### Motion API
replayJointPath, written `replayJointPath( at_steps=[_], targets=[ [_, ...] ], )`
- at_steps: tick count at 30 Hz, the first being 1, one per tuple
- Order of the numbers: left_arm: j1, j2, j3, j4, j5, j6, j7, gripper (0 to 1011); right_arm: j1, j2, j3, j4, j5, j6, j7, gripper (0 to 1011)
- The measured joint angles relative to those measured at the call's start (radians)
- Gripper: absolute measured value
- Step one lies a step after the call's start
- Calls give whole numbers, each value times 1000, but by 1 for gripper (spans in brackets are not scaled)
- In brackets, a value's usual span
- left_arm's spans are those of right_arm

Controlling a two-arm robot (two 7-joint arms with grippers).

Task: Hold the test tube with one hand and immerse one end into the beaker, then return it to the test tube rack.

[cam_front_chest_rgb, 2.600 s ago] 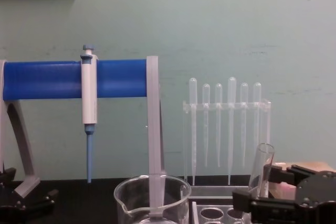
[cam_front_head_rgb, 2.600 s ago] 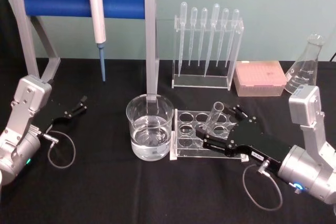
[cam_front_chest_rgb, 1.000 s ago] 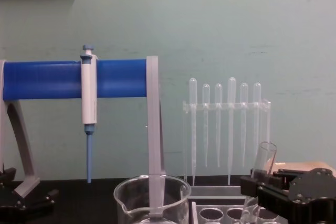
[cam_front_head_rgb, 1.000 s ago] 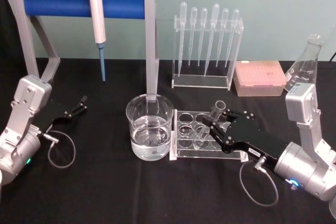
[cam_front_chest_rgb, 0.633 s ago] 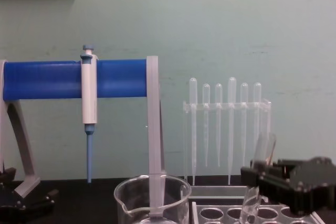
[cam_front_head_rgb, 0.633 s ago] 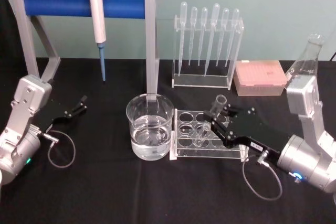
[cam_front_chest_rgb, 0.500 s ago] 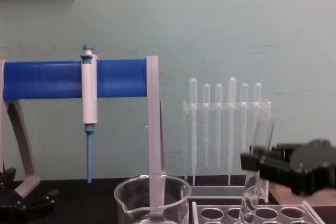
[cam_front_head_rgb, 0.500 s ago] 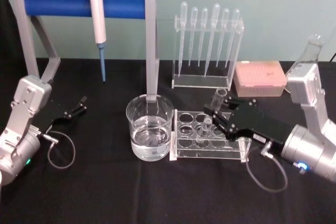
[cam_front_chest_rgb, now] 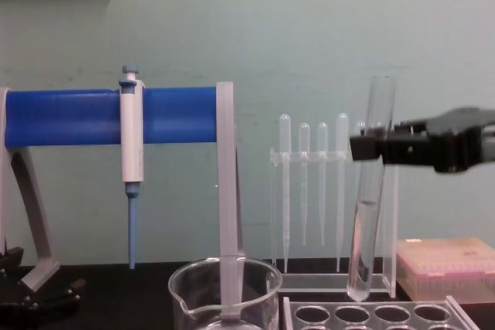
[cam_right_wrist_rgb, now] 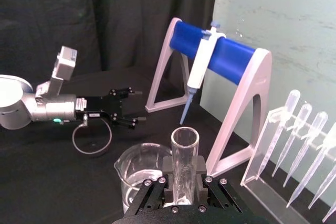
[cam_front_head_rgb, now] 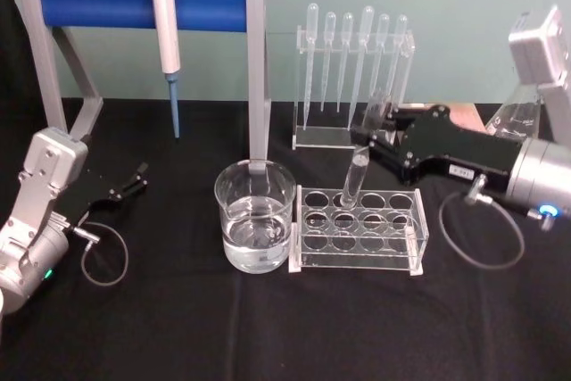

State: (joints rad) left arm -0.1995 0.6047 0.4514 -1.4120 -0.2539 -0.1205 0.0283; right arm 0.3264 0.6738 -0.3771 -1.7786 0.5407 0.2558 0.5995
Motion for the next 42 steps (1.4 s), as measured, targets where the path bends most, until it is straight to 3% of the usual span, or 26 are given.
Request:
replayJointPath(
  at_steps=[10,42],
  targets=[
    [0,0,0,0,0,0,0,1000,68,26,-10,-11,43,67,15,241],
    [0,0,0,0,0,0,0,1000,59,22,-7,-9,36,58,14,241]
  ],
)
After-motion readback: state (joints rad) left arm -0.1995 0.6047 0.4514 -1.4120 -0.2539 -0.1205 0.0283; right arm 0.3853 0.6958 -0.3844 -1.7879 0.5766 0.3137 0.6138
